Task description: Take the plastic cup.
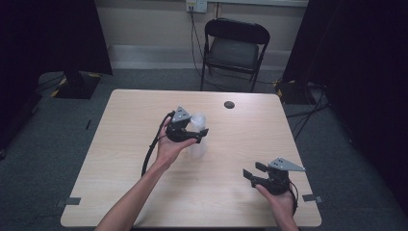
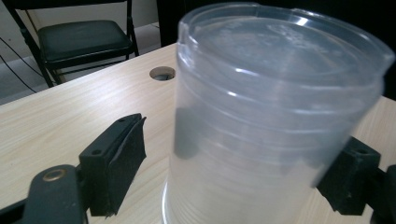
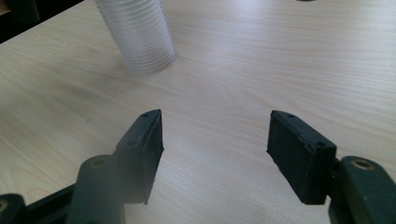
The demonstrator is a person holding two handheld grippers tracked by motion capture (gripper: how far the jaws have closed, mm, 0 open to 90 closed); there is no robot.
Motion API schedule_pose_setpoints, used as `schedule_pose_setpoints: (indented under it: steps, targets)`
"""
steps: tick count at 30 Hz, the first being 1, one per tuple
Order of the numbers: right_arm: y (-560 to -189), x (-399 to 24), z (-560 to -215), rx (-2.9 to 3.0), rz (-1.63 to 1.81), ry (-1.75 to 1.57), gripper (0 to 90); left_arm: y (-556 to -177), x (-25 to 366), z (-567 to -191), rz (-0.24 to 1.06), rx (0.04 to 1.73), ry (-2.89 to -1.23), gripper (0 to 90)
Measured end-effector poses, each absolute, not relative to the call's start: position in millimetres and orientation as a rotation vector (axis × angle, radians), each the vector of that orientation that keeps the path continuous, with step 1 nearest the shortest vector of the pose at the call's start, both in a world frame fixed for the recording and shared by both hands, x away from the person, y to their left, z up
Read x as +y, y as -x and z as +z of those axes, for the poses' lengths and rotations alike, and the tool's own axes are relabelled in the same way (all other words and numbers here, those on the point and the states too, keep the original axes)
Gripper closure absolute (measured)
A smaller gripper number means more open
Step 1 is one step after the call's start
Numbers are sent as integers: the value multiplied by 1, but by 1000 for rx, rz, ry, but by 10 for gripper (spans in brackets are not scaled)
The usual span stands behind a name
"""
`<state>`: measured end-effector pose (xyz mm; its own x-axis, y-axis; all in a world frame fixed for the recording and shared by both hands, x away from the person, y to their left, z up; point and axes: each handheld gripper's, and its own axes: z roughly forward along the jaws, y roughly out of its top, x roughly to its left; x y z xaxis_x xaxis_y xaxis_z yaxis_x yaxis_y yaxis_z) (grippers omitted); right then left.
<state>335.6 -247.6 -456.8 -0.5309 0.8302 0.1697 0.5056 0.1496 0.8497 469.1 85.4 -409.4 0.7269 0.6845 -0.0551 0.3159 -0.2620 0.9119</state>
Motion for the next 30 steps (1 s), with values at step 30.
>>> schedule_pose_setpoints:
  steps: [30]
  targets:
    - [-336, -250, -457, 2082, 1336, -1297, 360, -469, 85, -411, 410, 778, -1876, 318]
